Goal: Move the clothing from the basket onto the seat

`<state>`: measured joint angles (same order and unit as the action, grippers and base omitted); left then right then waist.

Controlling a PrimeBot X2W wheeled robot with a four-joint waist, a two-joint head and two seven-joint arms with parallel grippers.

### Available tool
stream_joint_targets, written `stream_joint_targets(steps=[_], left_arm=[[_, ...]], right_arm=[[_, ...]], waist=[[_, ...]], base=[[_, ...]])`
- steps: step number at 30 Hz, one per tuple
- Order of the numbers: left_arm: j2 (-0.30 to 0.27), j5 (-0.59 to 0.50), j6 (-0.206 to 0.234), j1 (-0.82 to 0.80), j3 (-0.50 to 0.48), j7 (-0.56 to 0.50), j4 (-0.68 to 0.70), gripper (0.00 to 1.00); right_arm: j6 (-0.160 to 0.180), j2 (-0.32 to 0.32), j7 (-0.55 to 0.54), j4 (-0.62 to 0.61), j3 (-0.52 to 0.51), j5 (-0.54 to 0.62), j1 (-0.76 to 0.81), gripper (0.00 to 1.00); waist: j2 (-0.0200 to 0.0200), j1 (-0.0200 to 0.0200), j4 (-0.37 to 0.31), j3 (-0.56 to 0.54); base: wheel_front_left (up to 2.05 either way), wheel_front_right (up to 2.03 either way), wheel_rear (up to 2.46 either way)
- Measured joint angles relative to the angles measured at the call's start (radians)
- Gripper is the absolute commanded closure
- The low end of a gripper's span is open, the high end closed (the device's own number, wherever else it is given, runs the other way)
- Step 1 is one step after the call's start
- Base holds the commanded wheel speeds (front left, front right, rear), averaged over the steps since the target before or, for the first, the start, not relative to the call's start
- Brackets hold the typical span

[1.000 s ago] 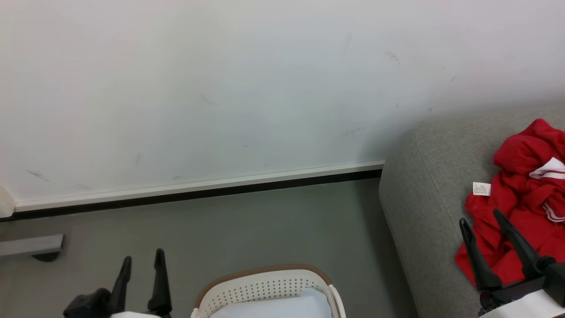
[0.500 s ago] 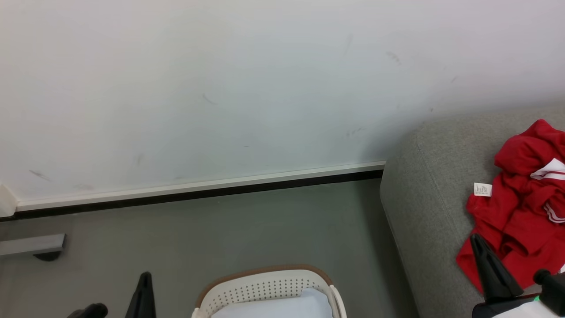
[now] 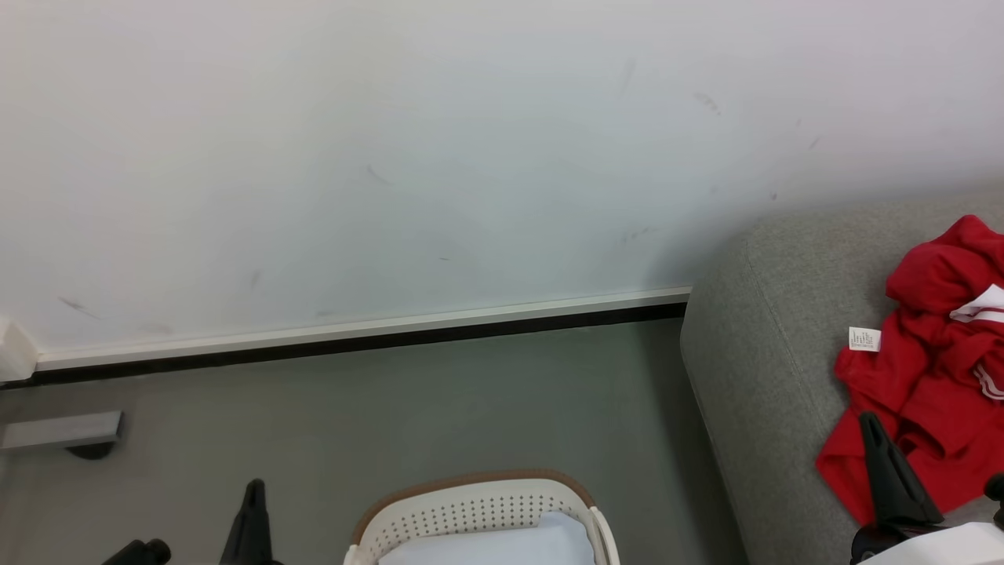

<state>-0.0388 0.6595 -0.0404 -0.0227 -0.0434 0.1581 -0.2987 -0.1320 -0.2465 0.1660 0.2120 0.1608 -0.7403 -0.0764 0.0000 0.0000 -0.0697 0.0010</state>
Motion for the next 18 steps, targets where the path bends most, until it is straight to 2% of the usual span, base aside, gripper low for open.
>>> stream_joint_targets(steps=[18], left_arm=[[-0.001, 0.24, -0.021, -0.02, -0.016, -0.069, 0.014, 1.0]], right_arm=[[0.0, 0.044, -0.063, 0.009, -0.06, -0.221, -0.003, 1.0]], waist=[[0.0, 0.0, 0.012, 0.0]], base=[[0.0, 0.0, 0.0]])
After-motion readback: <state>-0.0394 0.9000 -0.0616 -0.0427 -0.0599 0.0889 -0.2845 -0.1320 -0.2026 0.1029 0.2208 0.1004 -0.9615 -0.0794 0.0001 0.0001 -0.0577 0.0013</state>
